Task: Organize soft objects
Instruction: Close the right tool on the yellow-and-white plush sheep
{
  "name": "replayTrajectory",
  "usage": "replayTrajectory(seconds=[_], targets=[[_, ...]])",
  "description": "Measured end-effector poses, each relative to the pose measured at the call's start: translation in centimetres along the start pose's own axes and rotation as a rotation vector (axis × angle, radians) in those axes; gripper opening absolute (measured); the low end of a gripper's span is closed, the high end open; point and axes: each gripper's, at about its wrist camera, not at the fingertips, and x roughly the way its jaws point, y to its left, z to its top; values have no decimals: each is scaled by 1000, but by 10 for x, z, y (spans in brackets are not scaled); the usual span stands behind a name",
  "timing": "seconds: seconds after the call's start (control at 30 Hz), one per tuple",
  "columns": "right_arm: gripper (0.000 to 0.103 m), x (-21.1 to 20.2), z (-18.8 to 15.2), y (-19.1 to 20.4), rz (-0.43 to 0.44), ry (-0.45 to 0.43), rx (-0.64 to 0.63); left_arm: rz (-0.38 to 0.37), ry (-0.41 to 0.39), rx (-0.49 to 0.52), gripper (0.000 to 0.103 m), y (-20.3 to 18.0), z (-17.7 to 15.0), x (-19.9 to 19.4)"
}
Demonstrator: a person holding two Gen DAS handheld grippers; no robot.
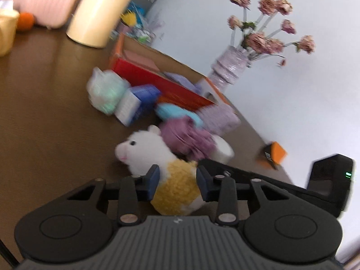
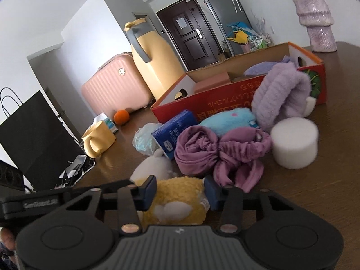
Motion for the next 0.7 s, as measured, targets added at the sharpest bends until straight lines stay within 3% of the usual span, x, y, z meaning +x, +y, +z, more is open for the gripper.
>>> replayTrajectory(seconds=[0.17, 0.33, 0.4, 0.57, 0.7], targets=[[43, -27, -8, -11, -38, 13, -31, -67, 34, 63, 43, -22, -18, 0], [45, -45, -10, -21, -89, -17, -14, 63, -95, 68, 68, -8, -1, -21], [46, -51, -11, -22, -92, -27, -19, 115, -91, 56, 67, -1, 11, -14], [48, -62, -14, -27, -79, -42, 8, 41, 4, 17, 74, 1, 18, 19], [52, -58, -17, -38, -59, -27, 72, 39, 61, 2, 62, 5, 7, 33]])
